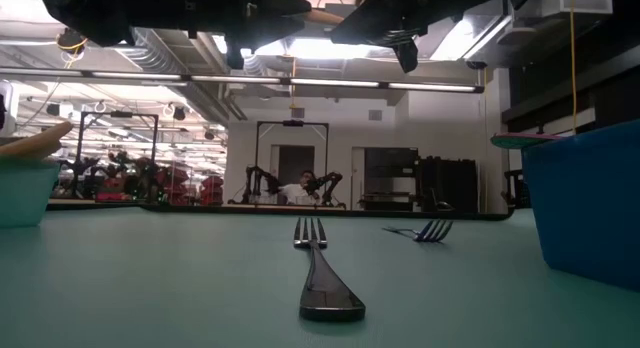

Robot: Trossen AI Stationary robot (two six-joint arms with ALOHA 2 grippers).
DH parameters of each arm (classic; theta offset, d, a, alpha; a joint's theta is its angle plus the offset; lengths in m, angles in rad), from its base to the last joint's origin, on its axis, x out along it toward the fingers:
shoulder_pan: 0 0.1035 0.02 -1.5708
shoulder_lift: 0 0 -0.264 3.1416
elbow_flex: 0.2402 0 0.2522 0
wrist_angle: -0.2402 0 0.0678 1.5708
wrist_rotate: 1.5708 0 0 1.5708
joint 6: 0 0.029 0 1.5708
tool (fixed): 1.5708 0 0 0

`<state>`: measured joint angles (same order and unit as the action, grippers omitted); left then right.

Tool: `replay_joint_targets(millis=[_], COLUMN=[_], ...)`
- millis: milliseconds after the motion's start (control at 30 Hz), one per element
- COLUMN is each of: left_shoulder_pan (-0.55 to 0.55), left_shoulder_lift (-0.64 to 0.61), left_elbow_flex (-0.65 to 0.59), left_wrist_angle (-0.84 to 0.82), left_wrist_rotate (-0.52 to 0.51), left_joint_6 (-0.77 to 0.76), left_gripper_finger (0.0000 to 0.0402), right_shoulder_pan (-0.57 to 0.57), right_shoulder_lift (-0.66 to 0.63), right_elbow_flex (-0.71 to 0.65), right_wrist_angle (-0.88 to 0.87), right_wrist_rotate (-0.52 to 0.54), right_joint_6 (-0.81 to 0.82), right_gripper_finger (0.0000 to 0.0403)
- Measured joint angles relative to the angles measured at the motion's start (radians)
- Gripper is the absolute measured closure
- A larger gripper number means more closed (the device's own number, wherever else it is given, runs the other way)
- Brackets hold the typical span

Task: Sort silverware by color (type)
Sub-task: Put the yellow fork into the green bin

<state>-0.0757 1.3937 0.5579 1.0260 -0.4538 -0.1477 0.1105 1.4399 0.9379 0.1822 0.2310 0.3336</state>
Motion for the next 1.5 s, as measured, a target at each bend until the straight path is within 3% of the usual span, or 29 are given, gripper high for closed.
replay_joint_targets(millis=[300, 1000, 1333, 1500], left_shoulder_pan=[0.0, -0.001, -0.001, -0.001], left_shoulder_lift=[0.0, 0.0, 0.0, 0.001], left_elbow_flex=[0.0, 0.0, 0.0, 0.0], left_wrist_angle=[0.0, 0.001, -0.005, 0.0], left_wrist_rotate=[0.0, 0.01, 0.094, 0.191], left_joint_6=[0.001, -0.002, 0.034, 0.108], left_gripper_finger=[0.0258, 0.0308, 0.0311, 0.0311], right_shoulder_pan=[0.0, 0.0, 0.0, 0.0], right_shoulder_lift=[0.0, 0.0, 0.0, 0.0], right_elbow_flex=[0.0, -0.001, -0.001, -0.001], right_wrist_angle=[0.0, -0.02, -0.054, -0.06], right_wrist_rotate=[-0.007, -0.018, -0.082, -0.155], right_joint_6=[0.0, -0.002, -0.001, -0.018], right_gripper_finger=[0.0403, 0.0403, 0.0403, 0.0403])
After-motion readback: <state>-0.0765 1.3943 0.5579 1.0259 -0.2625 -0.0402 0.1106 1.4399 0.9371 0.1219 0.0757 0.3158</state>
